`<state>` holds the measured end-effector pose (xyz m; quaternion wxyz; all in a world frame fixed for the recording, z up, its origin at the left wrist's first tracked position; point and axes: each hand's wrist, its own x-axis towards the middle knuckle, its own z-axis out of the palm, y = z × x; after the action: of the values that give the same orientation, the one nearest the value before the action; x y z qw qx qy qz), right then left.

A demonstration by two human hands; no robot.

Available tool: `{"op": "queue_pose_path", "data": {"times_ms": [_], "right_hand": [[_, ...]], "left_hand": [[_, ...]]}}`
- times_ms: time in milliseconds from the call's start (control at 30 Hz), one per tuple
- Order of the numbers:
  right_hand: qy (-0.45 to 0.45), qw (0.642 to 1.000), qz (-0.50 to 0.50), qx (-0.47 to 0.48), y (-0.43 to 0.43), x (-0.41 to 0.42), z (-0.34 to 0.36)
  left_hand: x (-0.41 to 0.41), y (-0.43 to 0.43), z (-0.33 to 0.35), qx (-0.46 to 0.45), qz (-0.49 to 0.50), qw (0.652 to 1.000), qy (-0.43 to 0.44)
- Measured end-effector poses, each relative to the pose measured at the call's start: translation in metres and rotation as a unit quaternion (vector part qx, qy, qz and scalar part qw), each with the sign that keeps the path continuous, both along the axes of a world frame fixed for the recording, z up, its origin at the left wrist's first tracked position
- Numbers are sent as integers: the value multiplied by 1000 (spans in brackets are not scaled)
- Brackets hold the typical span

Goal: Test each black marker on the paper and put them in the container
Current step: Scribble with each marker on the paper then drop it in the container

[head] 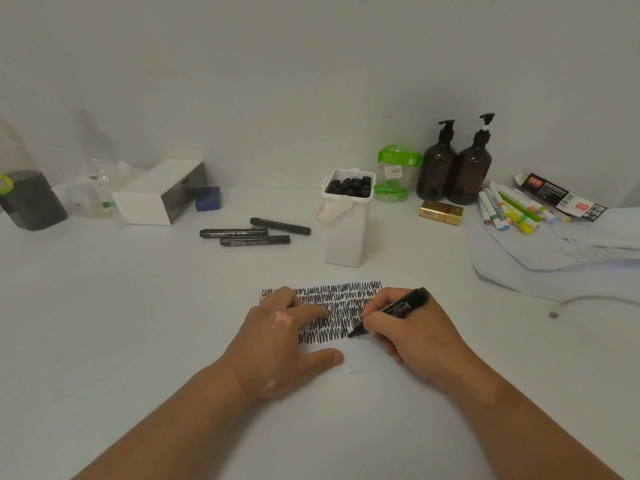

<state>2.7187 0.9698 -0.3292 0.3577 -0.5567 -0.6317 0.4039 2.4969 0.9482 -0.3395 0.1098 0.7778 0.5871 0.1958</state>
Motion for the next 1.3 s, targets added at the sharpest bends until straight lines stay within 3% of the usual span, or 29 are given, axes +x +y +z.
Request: {"op": "queue_pose_path", "data": {"times_ms": [300,367,433,500,733,933,1300], "right_hand": [[-11,1000,-22,11,0,1,1],[35,998,-55,24,1,3,3],[142,986,-86,12,4,6,6],[228,969,-100,1,5,10,9],[258,961,-92,31,9,21,13],[356,934,-29,-28,5,19,20],[329,944,16,-12,-3,10,25]], "left_hand": [[1,-2,3,-3,-2,1000,-3],[1,-3,6,6,0,1000,-10],[0,-4,11,29,7,999,-33],[-2,-4,15,53,19,995,-81],[-11,2,12,46,67,958,-275],[-15,7,9,-1,74,909,-410],[-9,1,14,-45,-9,900,-434]]}}
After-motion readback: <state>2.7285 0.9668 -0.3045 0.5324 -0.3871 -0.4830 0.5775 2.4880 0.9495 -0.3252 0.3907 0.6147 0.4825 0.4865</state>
